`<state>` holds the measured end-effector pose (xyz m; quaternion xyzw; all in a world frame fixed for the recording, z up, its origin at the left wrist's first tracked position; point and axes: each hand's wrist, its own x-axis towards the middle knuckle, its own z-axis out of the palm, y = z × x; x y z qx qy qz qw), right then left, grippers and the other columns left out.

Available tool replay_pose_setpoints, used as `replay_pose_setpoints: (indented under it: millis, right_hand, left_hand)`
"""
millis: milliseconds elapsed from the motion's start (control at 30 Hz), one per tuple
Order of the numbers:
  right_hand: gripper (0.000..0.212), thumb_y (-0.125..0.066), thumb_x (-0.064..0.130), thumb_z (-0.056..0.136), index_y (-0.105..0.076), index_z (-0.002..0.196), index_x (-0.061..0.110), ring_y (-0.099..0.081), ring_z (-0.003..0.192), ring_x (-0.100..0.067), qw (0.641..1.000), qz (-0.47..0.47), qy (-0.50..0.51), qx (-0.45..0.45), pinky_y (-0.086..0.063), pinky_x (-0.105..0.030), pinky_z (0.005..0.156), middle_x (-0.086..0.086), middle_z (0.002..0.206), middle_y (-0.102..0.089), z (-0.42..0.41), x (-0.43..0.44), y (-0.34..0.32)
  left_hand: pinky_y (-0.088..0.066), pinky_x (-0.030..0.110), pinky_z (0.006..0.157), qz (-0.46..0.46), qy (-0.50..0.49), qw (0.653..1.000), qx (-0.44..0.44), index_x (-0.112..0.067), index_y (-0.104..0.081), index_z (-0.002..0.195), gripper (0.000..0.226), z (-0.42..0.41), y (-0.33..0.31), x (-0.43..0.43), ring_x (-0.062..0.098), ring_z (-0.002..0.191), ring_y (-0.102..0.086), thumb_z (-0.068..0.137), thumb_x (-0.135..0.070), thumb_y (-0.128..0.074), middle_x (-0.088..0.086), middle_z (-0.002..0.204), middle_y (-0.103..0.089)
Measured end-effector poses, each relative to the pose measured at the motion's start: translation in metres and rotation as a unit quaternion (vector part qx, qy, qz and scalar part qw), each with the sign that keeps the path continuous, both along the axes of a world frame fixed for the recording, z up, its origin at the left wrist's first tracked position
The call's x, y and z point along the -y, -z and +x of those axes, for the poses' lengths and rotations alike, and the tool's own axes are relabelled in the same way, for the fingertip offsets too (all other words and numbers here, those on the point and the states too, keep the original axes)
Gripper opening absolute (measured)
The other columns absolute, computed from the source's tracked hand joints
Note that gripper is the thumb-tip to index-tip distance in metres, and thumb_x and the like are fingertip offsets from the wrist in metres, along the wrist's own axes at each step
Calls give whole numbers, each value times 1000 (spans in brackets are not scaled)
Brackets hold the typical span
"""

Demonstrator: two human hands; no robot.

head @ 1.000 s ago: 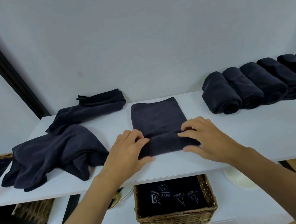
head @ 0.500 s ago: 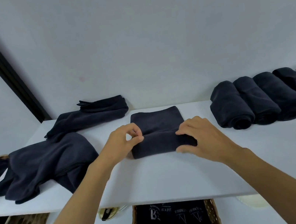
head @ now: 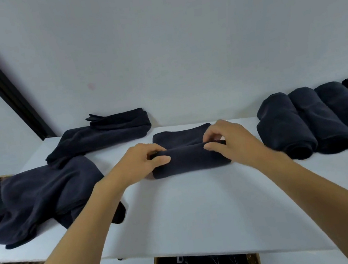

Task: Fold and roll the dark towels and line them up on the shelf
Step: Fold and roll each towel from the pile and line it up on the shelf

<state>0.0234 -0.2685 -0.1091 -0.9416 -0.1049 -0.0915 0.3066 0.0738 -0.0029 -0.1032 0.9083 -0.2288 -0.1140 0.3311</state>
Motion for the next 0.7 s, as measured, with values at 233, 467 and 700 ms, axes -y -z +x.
replay_pose_setpoints:
  millis: [233,467,700]
  right_hand:
    - [30,-74,45,80,-62,106,34,-46,93,3,997,-69,-38,26,-28,-21,85,27,101,-57,-5,4,14]
    - [15,-68,37,88,-71,96,24,-64,92,-7,972,125,10,-201,-47,-22,78,12,97,-70,48,6,-13]
    - [24,-61,46,90,-67,104,27,-51,98,-15,987,-120,35,96,-35,-33,85,10,108,-59,44,-6,6]
  left_hand:
    - [-44,20,75,-19,-37,999,23,-31,-71,93,8,19,-1,7,3,83,-61,86,-36,-71,-16,87,-66]
    - [-41,15,74,-17,-31,990,138,-32,-68,112,37,17,14,5,5,86,-53,79,-47,-73,-19,94,-63]
    - [-54,31,68,-48,-77,983,-157,-15,-74,96,22,69,-13,21,20,83,-64,91,-35,-65,5,95,-69]
